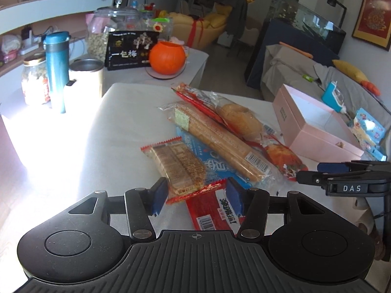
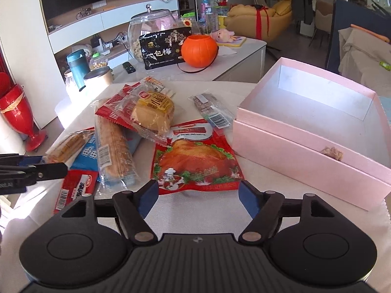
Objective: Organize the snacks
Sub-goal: 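Move the left gripper to the wafer packet and close on it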
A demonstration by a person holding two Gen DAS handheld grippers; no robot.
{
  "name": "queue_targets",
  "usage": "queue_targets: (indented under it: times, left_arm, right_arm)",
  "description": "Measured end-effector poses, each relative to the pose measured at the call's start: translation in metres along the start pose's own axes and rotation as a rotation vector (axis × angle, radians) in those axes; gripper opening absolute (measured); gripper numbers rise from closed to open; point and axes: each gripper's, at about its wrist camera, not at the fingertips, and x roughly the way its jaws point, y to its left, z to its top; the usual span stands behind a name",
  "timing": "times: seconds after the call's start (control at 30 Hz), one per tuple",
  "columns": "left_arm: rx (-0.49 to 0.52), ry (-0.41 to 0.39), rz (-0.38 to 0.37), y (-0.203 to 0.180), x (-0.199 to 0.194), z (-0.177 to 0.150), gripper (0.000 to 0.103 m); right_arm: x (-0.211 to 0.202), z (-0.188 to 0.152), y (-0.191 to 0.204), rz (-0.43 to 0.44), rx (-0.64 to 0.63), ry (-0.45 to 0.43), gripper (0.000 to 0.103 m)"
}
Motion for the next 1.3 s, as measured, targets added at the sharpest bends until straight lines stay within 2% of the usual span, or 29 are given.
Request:
queue_targets:
  times: [0.07, 0.13, 0.3, 0.47, 0.6, 0.73, 0.77, 0.9, 0.97, 1.0, 1.07, 1.1, 1.17, 1.23, 1.3]
  left_arm:
    - [-0.022, -0.014, 0.019, 0.001, -0.002, 0.001, 0.057]
    - [-0.045, -0.021, 0.043, 0.005, 0.003, 0.004, 0.057]
    - [-0.071, 0.039, 0.138, 0.019, 0.031, 0.009, 0.057]
    - [0.017, 0.091, 0.079, 0.014, 0.025, -0.002, 0.057]
    - [0.003, 0.113, 0.032, 0.020, 0.002, -0.012, 0.057]
    - [-0.082, 0.058, 0.080, 0.039, -0.016, -0.006, 0.056]
    - [-0.108, 0.046, 0.096, 0.043, -0.017, -0.004, 0.056]
    - [-0.212, -0.001, 0.141, 0.054, -0.010, 0.012, 0.056]
    - [-0.222, -0.013, 0.156, 0.053, 0.001, 0.021, 0.056]
    - [-0.216, -0.016, 0.167, 0.050, 0.008, 0.026, 0.056]
    - [-0.183, -0.002, 0.190, 0.044, 0.023, 0.032, 0.056]
    - [-0.160, 0.012, 0.208, 0.041, 0.032, 0.034, 0.056]
    - [-0.121, 0.034, 0.233, 0.036, 0.045, 0.036, 0.058]
    - [-0.092, 0.044, 0.222, 0.032, 0.054, 0.035, 0.060]
    - [-0.071, 0.047, 0.211, 0.029, 0.057, 0.032, 0.054]
  right_arm:
    - [-0.001, -0.003, -0.006, -0.003, 0.010, -0.006, 0.073]
    - [-0.002, -0.006, -0.013, 0.029, 0.038, -0.003, 0.073]
    - [0.000, -0.016, -0.017, 0.040, 0.065, 0.012, 0.075]
    - [-0.017, -0.023, -0.006, 0.062, 0.041, -0.007, 0.075]
    - [-0.031, -0.018, 0.020, 0.123, -0.006, -0.003, 0.075]
    - [-0.020, -0.019, 0.065, 0.251, -0.051, 0.061, 0.075]
    - [-0.013, -0.019, 0.077, 0.260, -0.052, 0.071, 0.075]
    - [0.019, -0.017, 0.120, 0.217, -0.032, 0.070, 0.078]
    - [0.025, -0.017, 0.138, 0.156, -0.090, 0.034, 0.078]
    - [0.026, -0.019, 0.146, 0.129, -0.137, 0.031, 0.076]
    - [0.021, -0.025, 0.152, 0.101, -0.217, 0.021, 0.054]
    - [0.014, -0.028, 0.149, 0.116, -0.237, 0.023, 0.053]
    - [0.001, -0.030, 0.132, 0.148, -0.206, 0.041, 0.035]
    - [-0.010, -0.034, 0.109, 0.123, -0.171, 0.052, 0.025]
    - [-0.017, -0.039, 0.085, 0.039, -0.154, 0.043, 0.025]
